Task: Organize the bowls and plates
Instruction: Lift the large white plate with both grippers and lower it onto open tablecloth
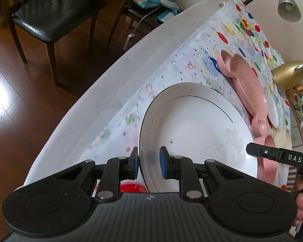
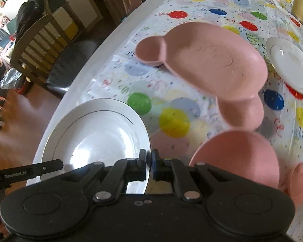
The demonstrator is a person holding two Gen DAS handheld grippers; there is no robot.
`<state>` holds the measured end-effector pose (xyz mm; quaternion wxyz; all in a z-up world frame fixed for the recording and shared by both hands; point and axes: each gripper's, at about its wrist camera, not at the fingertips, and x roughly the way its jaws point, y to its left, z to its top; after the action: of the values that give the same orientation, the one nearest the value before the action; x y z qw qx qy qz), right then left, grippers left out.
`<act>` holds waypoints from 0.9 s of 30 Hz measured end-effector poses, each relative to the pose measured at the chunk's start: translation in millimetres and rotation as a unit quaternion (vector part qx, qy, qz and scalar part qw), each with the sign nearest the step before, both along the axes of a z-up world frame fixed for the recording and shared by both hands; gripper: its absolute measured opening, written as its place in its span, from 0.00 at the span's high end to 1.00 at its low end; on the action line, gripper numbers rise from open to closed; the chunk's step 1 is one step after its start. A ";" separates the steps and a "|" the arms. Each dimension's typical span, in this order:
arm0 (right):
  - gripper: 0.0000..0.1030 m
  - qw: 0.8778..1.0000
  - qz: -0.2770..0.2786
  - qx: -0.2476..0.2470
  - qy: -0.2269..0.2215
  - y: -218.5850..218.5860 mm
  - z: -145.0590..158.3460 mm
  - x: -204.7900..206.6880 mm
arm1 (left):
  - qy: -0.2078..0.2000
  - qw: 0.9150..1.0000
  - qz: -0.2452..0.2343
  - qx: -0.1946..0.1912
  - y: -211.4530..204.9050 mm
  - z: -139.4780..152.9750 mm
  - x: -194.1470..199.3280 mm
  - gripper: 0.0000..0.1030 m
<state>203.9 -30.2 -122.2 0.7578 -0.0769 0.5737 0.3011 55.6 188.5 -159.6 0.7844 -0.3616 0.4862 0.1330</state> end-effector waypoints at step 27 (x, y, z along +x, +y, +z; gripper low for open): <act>0.95 0.988 -0.143 0.040 0.040 -158.1 -10.0 -129.1 | -0.033 0.988 -0.146 -0.027 -94.0 15.0 -41.2 0.81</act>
<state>74.8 -188.3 -132.2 0.7719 0.0480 0.5962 0.2156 14.3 94.5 -144.6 0.8011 -0.3114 0.5110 -0.0082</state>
